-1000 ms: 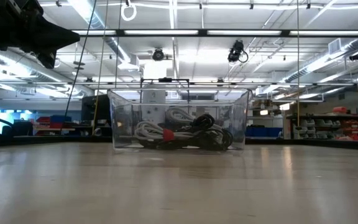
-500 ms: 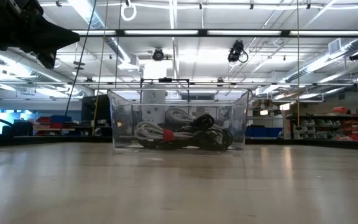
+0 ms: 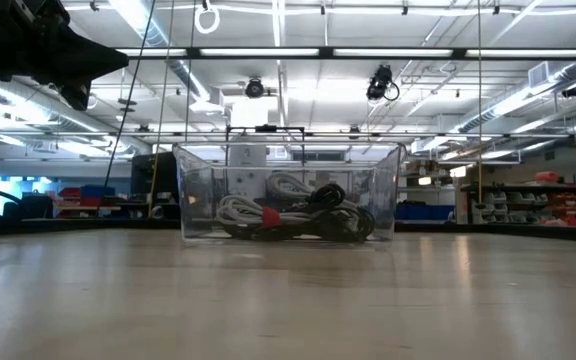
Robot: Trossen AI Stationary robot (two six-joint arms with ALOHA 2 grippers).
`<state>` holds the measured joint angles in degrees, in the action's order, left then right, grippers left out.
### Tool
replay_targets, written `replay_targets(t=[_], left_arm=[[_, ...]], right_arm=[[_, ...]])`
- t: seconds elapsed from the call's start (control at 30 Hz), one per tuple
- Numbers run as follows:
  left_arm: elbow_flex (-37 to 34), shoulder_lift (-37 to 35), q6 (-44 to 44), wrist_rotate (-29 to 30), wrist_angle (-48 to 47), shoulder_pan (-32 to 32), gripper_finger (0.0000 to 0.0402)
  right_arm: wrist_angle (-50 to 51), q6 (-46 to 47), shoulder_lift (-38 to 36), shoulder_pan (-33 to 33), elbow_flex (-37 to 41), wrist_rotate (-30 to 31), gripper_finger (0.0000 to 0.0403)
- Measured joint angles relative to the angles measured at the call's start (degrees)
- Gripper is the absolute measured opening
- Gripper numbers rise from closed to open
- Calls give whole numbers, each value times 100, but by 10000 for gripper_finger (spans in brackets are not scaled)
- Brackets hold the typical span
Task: Pick and place USB-C Cables
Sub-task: Return to Home Position
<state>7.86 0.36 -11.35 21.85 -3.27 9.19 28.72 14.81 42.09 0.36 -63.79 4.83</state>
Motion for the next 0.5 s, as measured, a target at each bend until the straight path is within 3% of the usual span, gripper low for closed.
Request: replay_targets(t=[0.2, 0.5], left_arm=[[0, 0, 2, 0, 0, -2, 25], [0, 0, 6, -2, -2, -2, 25]], right_arm=[[-1886, 13, -1380, 0, 2279, -472, 0], [-2443, -310, -3024, 0, 4232, -1305, 0]])
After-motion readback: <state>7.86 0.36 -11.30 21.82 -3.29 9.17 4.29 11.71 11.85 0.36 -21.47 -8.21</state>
